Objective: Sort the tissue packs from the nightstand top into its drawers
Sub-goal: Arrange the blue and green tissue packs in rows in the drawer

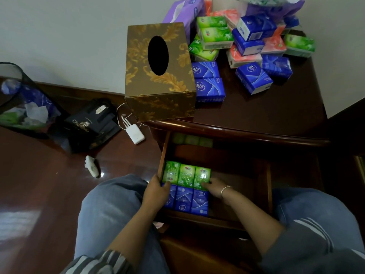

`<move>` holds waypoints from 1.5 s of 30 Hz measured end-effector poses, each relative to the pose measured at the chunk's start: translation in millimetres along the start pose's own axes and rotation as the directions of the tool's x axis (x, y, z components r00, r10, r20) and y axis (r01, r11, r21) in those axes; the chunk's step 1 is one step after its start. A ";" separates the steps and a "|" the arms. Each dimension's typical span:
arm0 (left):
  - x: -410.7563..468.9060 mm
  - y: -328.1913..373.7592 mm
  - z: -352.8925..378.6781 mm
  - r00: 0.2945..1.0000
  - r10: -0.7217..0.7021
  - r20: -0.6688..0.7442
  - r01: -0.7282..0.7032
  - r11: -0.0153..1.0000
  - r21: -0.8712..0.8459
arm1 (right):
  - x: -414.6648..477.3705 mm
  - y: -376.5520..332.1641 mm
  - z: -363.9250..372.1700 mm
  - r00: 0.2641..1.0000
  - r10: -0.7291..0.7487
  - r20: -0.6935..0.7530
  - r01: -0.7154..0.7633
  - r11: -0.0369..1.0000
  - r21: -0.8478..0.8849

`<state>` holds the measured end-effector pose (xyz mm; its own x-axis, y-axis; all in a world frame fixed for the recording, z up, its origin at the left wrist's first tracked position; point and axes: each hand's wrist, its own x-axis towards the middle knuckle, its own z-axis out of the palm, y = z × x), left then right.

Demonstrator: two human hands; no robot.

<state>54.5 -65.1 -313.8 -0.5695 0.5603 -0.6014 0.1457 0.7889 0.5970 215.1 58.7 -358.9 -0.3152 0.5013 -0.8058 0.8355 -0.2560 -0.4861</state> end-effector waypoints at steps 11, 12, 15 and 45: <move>-18.9 19.0 -11.0 0.999 0.050 0.014 -0.051 0.997 0.057 | -71.8 0.3 -21.4 0.999 -0.027 -0.034 0.032 0.987 0.155; -24.0 24.7 -14.0 0.996 0.087 0.011 -0.088 0.991 0.103 | -85.1 -2.4 -28.5 0.998 -0.057 -0.035 0.061 0.990 0.128; -44.8 48.5 -24.4 0.972 0.232 0.033 -0.232 0.938 0.259 | -131.0 -10.6 -59.3 0.986 -0.164 0.019 0.161 0.983 0.085; -18.0 284.5 -14.1 0.734 0.675 0.074 -0.413 0.357 0.838 | -127.7 -46.8 -234.9 0.604 -0.742 -0.291 0.389 0.593 -0.705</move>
<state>94.7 145.7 -125.6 -0.2597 0.9626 -0.0774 0.9650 0.2616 0.0165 321.9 200.8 -153.8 -0.6794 0.7332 -0.0281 0.6903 0.6257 -0.3632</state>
